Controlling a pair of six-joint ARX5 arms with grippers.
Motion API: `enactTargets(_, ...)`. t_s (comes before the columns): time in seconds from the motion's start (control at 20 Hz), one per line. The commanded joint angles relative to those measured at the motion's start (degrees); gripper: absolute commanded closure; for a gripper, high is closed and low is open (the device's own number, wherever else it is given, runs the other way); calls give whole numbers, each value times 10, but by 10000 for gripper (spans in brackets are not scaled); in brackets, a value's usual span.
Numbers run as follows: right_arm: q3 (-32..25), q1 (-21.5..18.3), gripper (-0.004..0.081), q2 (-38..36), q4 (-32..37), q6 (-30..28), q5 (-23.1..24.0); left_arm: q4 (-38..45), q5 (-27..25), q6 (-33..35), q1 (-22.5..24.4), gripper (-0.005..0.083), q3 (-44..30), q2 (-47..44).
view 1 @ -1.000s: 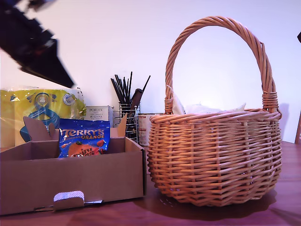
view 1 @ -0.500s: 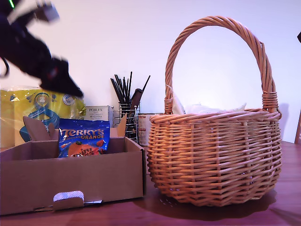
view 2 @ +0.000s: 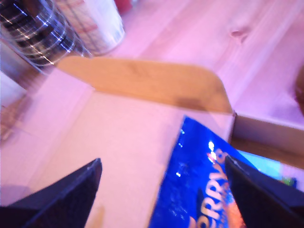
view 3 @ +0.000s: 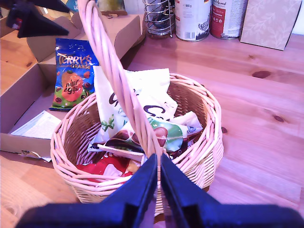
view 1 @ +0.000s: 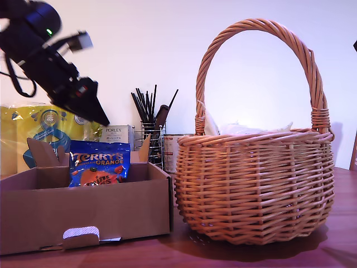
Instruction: Move the bags of Easter eggs from the cardboard box on the left into the woven basket on the right side.
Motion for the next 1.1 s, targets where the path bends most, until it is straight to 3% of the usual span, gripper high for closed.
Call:
enactTargets(0.0, 9, 0, 782, 3, 3, 4, -1, -45, 3, 8, 1, 31, 19, 37)
enactTargets(0.2, 9, 0, 782, 3, 3, 4, -1, -118, -5, 28, 1, 31, 65, 79)
enactTargets(0.55, 9, 0, 782, 3, 7, 4, -1, -200, 0, 40, -4, 31, 70, 87)
enactTargets(0.8, 9, 0, 782, 3, 7, 4, -1, -268, 45, 37, -29, 31, 73, 87)
enactTargets(1.05, 9, 0, 782, 3, 7, 4, -2, -282, 30, 2, -66, 31, 73, 87)
